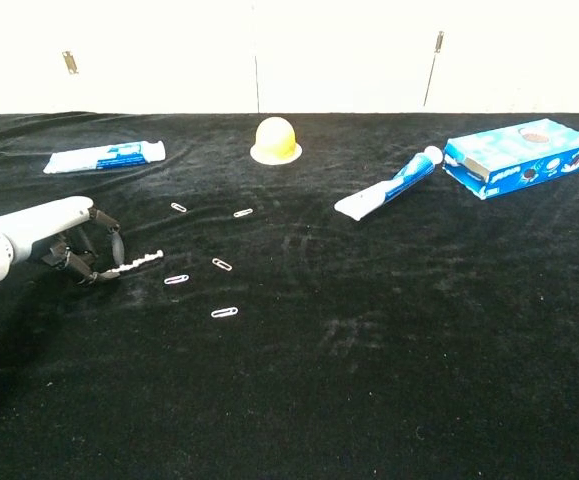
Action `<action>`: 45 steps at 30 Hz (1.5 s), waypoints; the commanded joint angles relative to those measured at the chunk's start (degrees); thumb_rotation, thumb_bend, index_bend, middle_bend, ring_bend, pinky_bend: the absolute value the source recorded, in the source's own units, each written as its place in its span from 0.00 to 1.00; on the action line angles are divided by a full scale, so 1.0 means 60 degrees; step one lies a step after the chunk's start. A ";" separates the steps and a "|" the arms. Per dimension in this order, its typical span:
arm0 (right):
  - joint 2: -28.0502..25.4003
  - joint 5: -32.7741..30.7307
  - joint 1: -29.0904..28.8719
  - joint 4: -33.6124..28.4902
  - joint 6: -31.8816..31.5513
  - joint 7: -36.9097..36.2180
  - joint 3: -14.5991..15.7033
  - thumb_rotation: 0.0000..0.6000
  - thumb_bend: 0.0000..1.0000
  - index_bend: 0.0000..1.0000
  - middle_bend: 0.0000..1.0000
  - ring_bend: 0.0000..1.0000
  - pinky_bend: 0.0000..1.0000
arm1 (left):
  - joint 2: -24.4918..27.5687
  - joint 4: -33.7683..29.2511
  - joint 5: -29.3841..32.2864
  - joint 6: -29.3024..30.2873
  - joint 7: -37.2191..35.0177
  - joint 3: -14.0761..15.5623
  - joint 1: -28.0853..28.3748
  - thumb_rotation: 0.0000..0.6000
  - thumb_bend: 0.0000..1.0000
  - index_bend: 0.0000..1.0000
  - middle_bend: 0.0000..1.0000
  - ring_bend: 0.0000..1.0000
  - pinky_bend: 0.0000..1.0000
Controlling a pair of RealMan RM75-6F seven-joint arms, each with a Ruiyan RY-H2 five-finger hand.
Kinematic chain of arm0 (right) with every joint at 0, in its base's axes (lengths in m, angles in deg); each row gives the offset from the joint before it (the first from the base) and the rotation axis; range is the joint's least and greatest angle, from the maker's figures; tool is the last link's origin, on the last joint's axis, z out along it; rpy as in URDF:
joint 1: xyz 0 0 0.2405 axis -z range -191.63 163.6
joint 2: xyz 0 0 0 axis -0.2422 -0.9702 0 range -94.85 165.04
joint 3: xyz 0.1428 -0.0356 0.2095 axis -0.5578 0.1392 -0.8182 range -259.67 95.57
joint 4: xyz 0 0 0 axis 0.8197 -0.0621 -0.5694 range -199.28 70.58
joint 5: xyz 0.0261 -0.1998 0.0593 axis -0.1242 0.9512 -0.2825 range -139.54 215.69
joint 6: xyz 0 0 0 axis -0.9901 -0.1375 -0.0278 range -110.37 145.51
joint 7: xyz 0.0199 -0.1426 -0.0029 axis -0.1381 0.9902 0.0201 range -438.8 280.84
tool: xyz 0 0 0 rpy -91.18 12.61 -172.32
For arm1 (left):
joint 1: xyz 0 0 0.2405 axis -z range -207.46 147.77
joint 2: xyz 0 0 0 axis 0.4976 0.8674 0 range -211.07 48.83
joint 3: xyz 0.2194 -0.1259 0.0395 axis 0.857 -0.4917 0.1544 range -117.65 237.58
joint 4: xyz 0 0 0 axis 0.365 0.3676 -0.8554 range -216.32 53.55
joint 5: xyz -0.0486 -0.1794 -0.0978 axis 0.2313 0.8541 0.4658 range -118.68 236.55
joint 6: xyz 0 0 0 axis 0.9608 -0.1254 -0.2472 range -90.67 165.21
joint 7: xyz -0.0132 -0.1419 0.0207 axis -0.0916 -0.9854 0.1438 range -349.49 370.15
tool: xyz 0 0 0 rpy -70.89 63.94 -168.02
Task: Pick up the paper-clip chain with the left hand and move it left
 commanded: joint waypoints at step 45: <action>0.0032 -0.0068 -0.0052 0.0004 0.0138 0.0043 -0.0032 1.00 0.35 0.00 0.00 0.00 0.00 | -0.0136 0.0501 0.0082 0.0331 0.0176 0.0162 0.0085 1.00 0.59 0.69 1.00 1.00 1.00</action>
